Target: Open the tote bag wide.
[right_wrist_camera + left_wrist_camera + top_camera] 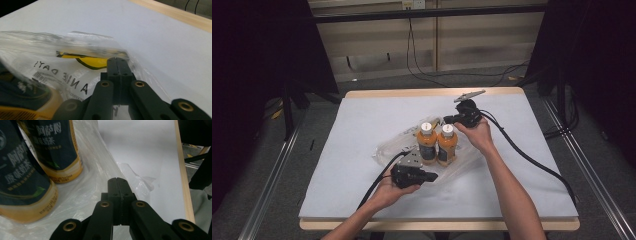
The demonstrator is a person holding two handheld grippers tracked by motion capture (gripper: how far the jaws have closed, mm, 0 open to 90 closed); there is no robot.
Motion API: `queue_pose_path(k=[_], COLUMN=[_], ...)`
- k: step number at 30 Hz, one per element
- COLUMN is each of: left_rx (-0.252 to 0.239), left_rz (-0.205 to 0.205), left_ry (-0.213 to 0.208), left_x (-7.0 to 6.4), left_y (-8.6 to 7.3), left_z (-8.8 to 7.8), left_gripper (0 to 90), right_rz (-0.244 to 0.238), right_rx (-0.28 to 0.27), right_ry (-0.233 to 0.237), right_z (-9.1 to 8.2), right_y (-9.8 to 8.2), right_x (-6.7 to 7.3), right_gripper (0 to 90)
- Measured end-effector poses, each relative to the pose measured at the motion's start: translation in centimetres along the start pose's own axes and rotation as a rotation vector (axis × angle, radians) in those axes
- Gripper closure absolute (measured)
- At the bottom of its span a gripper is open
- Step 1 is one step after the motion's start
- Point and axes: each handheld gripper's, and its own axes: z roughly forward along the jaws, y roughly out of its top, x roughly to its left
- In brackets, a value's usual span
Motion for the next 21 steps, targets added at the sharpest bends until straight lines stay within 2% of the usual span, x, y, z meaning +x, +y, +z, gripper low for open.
queue_pose_path(k=[5,8,9,13,17,21], left_rx=[-0.035,-0.050,-0.052,-0.077,-0.101,-0.117], left_rz=[-0.028,-0.008,-0.012,-0.030,-0.030,-0.037], left_ry=[0.026,0.053,0.067,0.093,0.120,0.136], left_x=[0.4,0.5,0.5,0.7,0.8,1.1], left_y=[0.1,0.2,0.3,0.4,0.5,0.7], left_z=[-0.6,-1.1,-1.3,-1.8,-2.5,-3.4], left_gripper=[87.4,82.7,80.6,69.8,52.6,38.7], right_rz=[-0.016,-0.038,-0.042,-0.036,-0.051,-0.058], right_rx=[-0.037,-0.059,-0.060,-0.088,-0.109,-0.132], right_ry=[-0.021,-0.032,-0.039,-0.062,-0.087,-0.101], right_z=[-1.8,-2.7,-2.9,-4.1,-5.4,-7.0], right_y=[-0.4,-1.1,-1.3,-2.3,-3.1,-3.9], right_x=[0.1,0.5,0.6,0.8,1.0,1.4], right_gripper=[90.0,90.0,90.0,83.7,79.4,69.8])
